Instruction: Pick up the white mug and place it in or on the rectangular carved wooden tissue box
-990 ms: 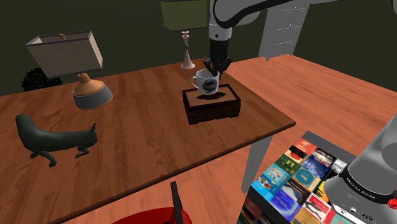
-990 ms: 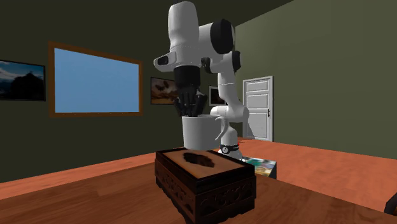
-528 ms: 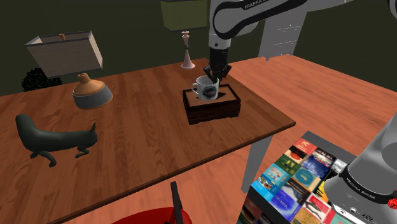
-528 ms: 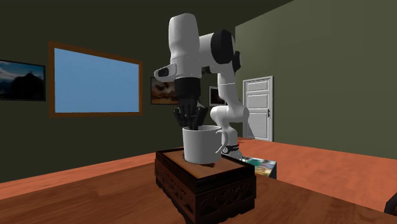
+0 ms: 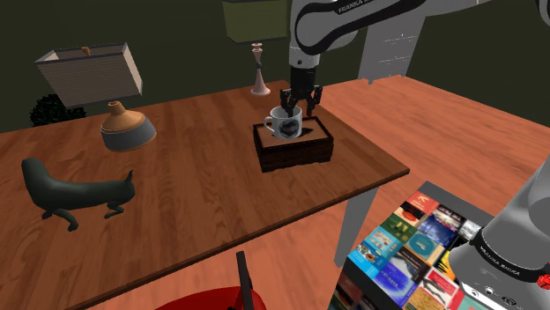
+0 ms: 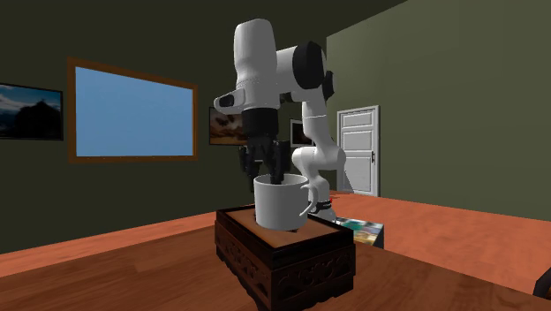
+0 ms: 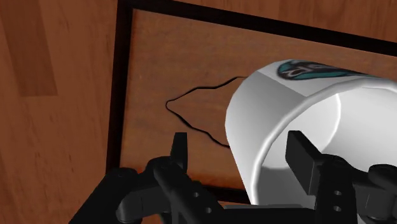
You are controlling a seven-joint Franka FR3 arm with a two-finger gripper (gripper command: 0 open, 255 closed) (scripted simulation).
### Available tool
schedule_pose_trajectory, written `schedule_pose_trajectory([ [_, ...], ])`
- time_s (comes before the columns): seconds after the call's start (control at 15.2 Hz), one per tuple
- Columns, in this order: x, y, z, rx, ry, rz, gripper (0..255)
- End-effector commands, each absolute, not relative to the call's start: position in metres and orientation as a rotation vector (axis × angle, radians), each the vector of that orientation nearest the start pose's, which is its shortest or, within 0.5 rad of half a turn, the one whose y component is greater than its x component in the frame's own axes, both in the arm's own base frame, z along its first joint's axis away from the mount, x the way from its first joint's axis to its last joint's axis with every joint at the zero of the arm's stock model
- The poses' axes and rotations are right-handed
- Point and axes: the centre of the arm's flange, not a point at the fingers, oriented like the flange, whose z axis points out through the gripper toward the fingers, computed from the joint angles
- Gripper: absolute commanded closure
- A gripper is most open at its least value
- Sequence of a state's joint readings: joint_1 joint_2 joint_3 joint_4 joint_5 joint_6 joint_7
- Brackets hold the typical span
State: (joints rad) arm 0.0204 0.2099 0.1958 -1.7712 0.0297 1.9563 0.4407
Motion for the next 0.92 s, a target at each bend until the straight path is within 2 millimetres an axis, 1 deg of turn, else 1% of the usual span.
schedule_pose_trajectory([
  [0.0, 0.603, 0.127, 0.441, -3.061, 0.369, 0.064, 0],
  [0.2, 0.603, 0.127, 0.441, -3.061, 0.369, 0.064, 0],
  [0.4, 0.605, 0.125, 0.480, -3.061, 0.369, 0.064, 0],
  [0.46, 0.605, 0.124, 0.491, -3.061, 0.369, 0.064, 0],
  [0.86, 0.605, 0.124, 0.491, -3.061, 0.369, 0.064, 0],
])
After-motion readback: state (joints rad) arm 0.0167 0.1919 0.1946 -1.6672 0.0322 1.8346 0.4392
